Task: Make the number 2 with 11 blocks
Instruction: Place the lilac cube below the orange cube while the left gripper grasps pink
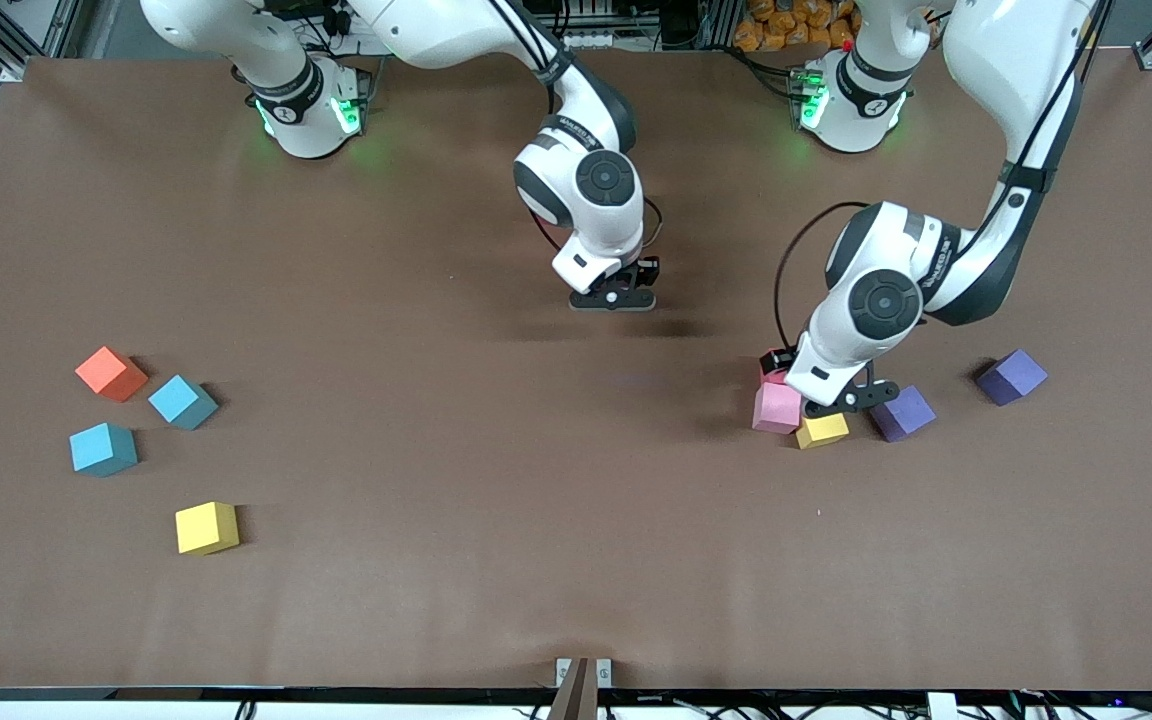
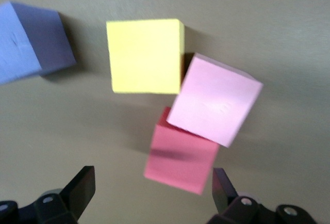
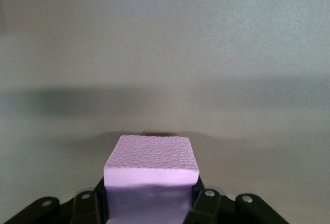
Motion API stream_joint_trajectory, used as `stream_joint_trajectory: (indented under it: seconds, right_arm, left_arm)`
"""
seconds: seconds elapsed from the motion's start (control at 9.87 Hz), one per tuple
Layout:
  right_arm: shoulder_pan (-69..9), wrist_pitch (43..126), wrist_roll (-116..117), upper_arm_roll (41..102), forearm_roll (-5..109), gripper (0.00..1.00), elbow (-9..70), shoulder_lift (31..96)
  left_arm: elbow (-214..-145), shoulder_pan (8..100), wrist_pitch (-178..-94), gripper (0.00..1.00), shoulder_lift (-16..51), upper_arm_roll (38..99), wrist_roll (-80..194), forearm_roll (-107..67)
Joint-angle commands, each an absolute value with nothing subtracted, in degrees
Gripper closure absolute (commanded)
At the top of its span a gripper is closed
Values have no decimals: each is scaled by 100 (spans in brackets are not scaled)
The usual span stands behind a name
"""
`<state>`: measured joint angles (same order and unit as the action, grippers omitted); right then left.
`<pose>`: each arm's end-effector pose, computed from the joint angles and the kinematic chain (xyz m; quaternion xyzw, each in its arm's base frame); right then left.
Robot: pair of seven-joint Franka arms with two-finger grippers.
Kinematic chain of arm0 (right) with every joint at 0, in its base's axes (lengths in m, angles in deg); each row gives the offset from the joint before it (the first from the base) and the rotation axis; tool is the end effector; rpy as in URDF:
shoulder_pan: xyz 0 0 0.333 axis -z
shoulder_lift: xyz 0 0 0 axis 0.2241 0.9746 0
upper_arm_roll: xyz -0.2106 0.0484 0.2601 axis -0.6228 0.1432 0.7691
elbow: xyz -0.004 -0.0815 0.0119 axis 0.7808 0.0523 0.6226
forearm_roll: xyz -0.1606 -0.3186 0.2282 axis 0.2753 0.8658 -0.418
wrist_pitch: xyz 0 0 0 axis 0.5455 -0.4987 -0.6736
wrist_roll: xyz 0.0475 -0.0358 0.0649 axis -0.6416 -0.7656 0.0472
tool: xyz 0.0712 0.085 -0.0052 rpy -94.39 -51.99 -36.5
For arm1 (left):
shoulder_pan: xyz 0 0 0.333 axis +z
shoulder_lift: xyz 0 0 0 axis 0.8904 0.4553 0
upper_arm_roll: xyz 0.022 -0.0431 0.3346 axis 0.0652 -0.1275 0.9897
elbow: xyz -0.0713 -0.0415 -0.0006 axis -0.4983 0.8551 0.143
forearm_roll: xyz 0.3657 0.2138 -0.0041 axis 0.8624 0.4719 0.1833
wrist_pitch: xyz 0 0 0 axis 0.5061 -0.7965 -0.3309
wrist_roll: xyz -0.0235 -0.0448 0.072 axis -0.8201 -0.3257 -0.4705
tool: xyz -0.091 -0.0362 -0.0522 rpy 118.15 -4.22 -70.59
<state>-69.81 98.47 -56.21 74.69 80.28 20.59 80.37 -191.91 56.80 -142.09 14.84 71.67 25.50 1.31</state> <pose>0.4233 0.6109 0.2236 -0.9988 0.0179 0.0376 0.0253 0.5873 -0.2137 0.2565 -0.9920 -0.0782 0.0642 0.0748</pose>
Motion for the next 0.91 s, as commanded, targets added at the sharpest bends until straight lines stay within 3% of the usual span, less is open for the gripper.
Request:
stream_joint_trajectory:
  seconds: [0.0,0.41,0.81]
  right_arm:
    - [-7183,9667,-6028,7360,8386,83,1805,8252]
    - [-7306,9640,-6266,7316,8493,83,1831,8305]
    - [-7350,9657,-6424,7325,8484,83,1840,8314]
  left_arm:
    - [-19087,5712,-14306,0,1593,7080,2934,408]
    - [-19587,5712,-15315,0,1611,6887,2980,390]
    - [-19685,5764,-15336,0,1594,6878,3366,390]
